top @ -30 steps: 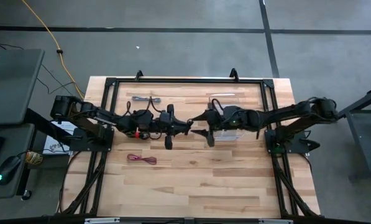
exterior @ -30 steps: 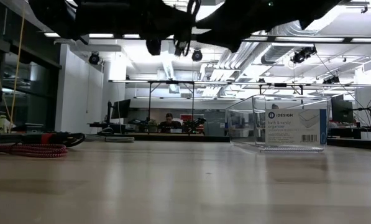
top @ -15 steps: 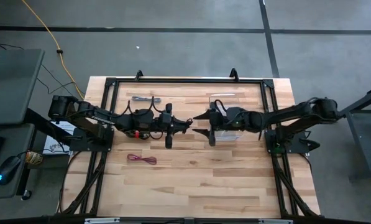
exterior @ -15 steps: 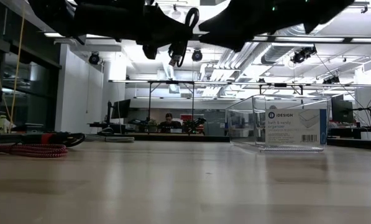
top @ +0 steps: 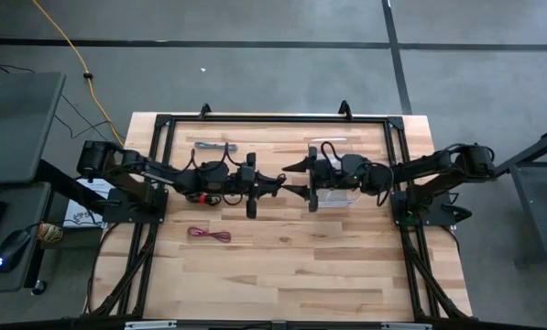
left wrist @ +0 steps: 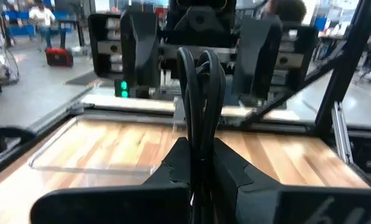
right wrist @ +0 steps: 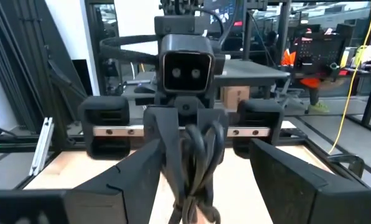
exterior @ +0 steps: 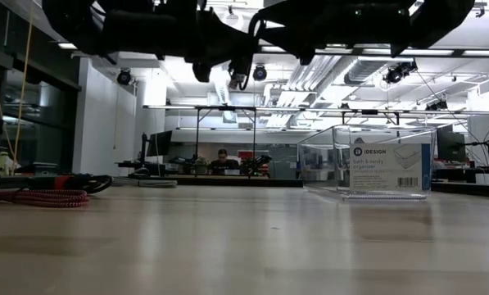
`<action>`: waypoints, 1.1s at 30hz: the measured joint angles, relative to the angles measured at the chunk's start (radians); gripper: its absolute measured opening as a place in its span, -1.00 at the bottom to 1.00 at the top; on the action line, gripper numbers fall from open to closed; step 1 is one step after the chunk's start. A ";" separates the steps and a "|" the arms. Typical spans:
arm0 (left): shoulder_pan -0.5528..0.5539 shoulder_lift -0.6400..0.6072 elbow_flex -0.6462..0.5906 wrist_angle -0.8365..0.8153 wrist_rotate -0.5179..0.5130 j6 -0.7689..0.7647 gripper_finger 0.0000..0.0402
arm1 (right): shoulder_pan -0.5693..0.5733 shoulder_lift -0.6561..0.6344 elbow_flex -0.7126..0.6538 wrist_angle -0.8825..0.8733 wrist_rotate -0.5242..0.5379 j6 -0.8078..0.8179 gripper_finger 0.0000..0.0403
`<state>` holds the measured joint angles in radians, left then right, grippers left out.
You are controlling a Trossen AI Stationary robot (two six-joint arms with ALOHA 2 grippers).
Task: Pick and place USB-C Cables
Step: Put the black cable charger into the transparent bin
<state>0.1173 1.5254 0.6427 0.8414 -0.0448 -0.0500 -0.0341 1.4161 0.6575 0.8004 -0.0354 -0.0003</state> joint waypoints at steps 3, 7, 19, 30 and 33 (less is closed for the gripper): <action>0.000 0.038 0.000 0.053 0.012 -0.018 -0.96 | 0.000 0.001 0.000 0.008 0.000 0.003 0.17; 0.000 0.057 0.000 0.108 0.014 -0.025 -0.96 | 0.000 0.001 0.000 0.008 0.001 0.004 0.17; 0.000 0.057 0.007 0.152 0.015 -0.071 -0.96 | 0.002 0.001 0.000 0.036 0.001 0.027 0.17; -0.002 0.128 0.074 0.151 0.015 -0.078 -0.96 | 0.002 0.001 0.000 0.021 0.001 0.060 0.17; -0.002 0.129 0.074 0.151 0.015 -0.079 -0.96 | 0.002 0.001 0.001 0.007 0.001 0.063 0.17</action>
<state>0.1150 1.6539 0.7170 0.9928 -0.0296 -0.1287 -0.0322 1.4170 0.6582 0.8078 -0.0343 0.0631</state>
